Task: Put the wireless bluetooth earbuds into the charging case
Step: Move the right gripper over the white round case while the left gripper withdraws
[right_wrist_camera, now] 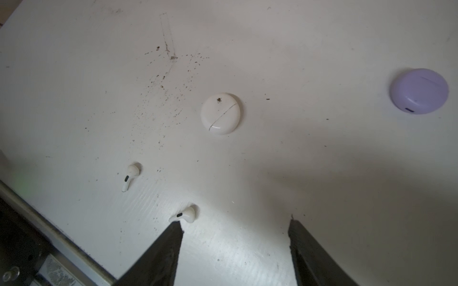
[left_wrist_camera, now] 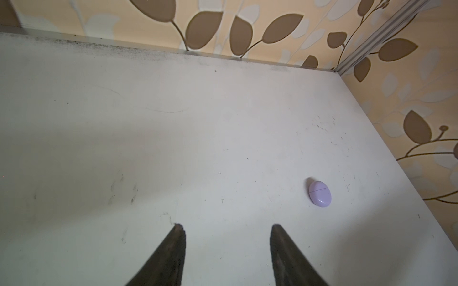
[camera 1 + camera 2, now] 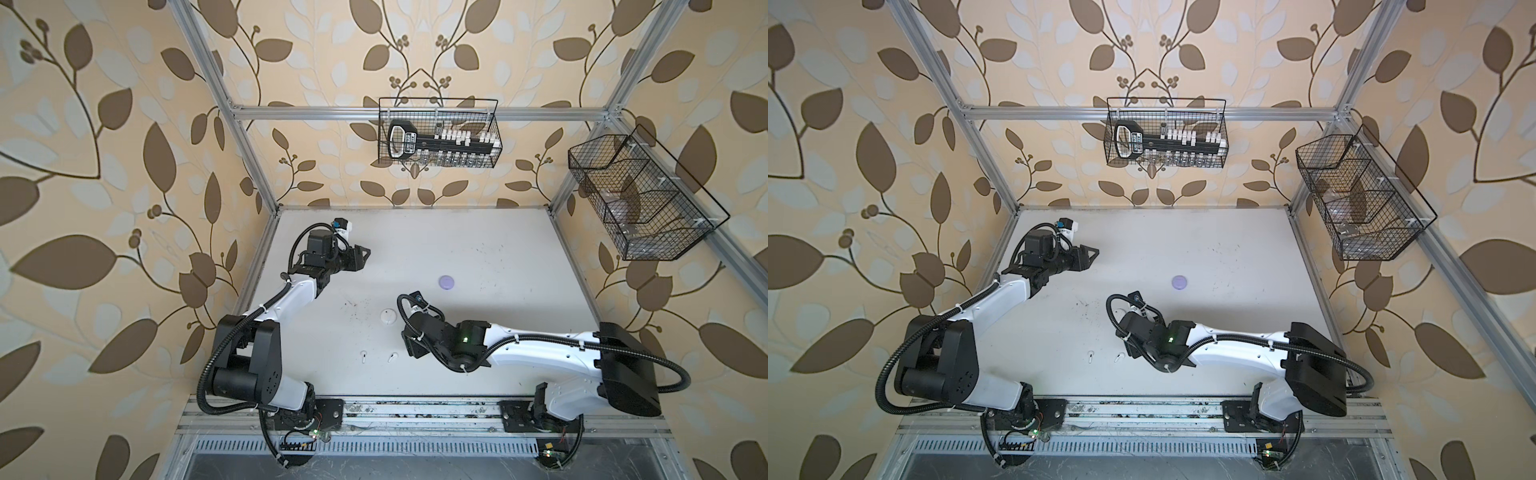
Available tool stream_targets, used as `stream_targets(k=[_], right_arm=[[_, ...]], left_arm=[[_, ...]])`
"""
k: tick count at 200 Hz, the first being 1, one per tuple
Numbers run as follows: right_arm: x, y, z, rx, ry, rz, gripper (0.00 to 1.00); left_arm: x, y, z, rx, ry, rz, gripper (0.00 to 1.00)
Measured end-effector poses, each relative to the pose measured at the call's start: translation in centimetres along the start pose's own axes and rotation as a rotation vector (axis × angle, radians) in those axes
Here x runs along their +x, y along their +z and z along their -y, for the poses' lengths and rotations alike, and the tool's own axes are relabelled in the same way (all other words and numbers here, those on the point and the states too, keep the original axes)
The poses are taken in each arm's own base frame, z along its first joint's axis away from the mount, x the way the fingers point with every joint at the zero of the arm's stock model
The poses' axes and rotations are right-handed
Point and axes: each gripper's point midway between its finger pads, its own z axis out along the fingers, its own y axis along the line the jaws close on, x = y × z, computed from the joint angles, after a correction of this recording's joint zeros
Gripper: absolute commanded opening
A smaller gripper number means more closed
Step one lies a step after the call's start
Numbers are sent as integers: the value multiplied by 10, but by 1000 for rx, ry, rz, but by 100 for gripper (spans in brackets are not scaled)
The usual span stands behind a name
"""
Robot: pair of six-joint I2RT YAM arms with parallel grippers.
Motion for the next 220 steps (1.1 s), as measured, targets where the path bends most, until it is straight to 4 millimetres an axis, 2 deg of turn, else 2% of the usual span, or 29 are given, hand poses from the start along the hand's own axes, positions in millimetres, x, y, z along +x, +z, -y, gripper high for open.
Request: stream_targets(k=[42,71,103,130,185,220], right_arm=[[-6,39,-22,-1,24,-79,70],[-5,58,-28,-8,74,-125,70],[-4,71,-31,-7,124,-164,70],[-5,78,-29,10,169,-183,70],[-14,94,-39,16,230,-200,71],[-15,104,-28,50,276,-218,71]], left_arm=[[11,-6,0,7,13,-15,56],[12,-13,-20,-25,-19,-11,56],[7,-25,-50,-74,-94,16,56],[3,-33,-68,-102,-141,37,56],[12,-35,-75,-100,-174,34,56],[10,-36,-75,-88,-191,41,56]])
